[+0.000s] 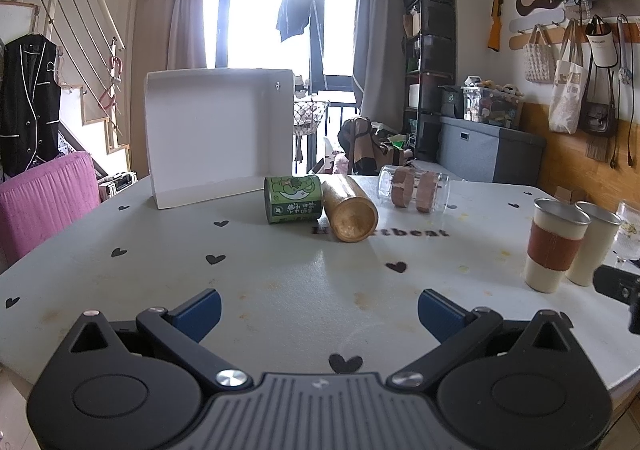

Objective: Flip cup upright

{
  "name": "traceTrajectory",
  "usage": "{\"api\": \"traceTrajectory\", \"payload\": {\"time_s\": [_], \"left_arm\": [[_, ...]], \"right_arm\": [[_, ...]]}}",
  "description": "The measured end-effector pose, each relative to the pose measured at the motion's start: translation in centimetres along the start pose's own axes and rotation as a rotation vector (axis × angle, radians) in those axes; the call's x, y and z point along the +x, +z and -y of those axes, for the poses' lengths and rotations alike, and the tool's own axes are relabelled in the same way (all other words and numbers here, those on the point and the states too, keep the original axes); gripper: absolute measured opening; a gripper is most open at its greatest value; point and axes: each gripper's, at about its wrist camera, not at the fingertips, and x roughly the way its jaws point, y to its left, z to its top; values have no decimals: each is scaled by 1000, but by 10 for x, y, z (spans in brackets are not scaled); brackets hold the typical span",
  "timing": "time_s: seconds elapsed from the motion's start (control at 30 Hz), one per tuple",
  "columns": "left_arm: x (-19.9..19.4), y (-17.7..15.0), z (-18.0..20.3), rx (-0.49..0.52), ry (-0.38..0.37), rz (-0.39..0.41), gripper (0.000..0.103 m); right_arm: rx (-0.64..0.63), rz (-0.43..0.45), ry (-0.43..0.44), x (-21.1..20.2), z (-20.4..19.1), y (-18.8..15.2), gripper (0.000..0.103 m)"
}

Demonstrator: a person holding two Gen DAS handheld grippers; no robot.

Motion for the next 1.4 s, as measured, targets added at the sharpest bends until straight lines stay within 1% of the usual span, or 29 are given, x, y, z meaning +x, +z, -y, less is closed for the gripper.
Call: {"api": "traceTrajectory", "payload": {"time_s": [0.17, 0.3, 0.57, 0.7, 0.77, 0.83, 0.9, 0.97, 1.03, 1.07, 1.13, 1.17, 1.27, 1.4], "left_arm": [[23, 16, -5, 4, 11, 19, 103], [55, 35, -1, 36, 23, 31, 103], [132, 79, 22, 95, -31, -9, 103], [173, 101, 33, 99, -51, -79, 102], [197, 112, 36, 76, -57, -145, 100], [219, 120, 38, 43, -69, -215, 94], [238, 124, 38, 14, -73, -271, 93], [256, 126, 40, -8, -46, -318, 92], [269, 127, 39, -28, -15, -350, 87], [274, 126, 38, -38, -14, -369, 85], [285, 125, 37, -51, -31, -420, 73], [288, 124, 37, -49, -23, -440, 70], [285, 122, 32, -56, -33, -441, 69], [268, 118, 20, -54, -42, -444, 69]], "right_arm": [[7, 12, 16, 6, 2, -4, 103], [13, 9, 25, 16, 0, -5, 103], [18, -12, 53, 37, 4, -11, 103], [-7, -13, 75, 42, 1, -12, 103], [-8, -11, 88, 43, 3, -13, 103], [-5, -10, 94, 45, 3, -14, 103], [-1, -14, 98, 48, 5, -15, 103], [4, -21, 95, 50, 7, -16, 103], [7, -26, 91, 53, 9, -17, 103], [9, -28, 87, 53, 10, -18, 103], [12, -29, 83, 54, 12, -19, 103], [14, -30, 81, 54, 13, -19, 103], [18, -32, 80, 54, 15, -19, 103], [16, -25, 86, 51, 16, -18, 103]]}}
